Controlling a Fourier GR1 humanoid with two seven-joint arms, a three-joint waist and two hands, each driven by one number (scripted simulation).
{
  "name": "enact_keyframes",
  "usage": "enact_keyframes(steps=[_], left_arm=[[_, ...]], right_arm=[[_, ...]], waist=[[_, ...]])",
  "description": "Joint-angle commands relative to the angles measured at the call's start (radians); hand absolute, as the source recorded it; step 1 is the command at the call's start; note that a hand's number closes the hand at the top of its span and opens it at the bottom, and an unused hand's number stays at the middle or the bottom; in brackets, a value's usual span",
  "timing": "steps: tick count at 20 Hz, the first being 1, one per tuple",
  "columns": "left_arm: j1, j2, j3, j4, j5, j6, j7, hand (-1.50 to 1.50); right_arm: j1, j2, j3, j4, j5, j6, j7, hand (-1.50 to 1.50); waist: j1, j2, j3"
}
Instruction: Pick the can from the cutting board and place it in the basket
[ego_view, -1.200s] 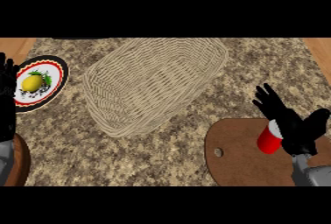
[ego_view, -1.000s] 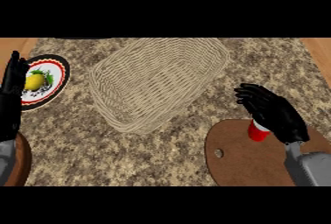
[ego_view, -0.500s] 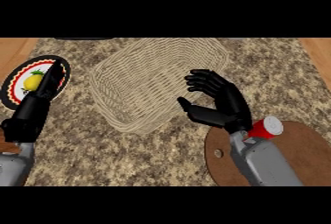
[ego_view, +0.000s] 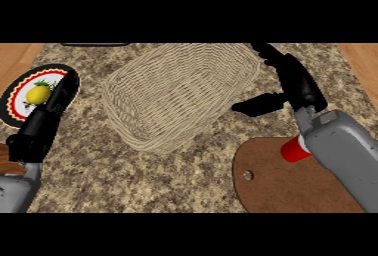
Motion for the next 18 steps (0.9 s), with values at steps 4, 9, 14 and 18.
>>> enact_keyframes(steps=[4,9,14,18], left_arm=[[-0.045,-0.023,-0.009,0.016,-0.011,0.009,0.014,0.0],[-0.011,-0.026,-0.017,0.001,-0.014,0.0,0.007,0.0],[-0.024,-0.001,0.025,0.022,0.001,-0.028,-0.001,0.0],[-0.018,-0.025,0.023,0.021,-0.015,-0.019,-0.012,0.0]], right_arm=[[-0.201,-0.192,0.124,0.007,-0.109,0.54,0.245,-1.5],[-0.315,-0.235,0.069,0.07,-0.376,0.868,0.375,-1.5],[-0.351,-0.29,0.079,0.158,-0.499,0.999,0.419,-1.5],[-0.349,-0.31,0.106,0.206,-0.518,1.034,0.396,-1.5]], waist=[[0.006,0.008,0.0],[0.019,0.008,0.004],[0.008,0.01,0.006],[0.005,0.011,0.007]])
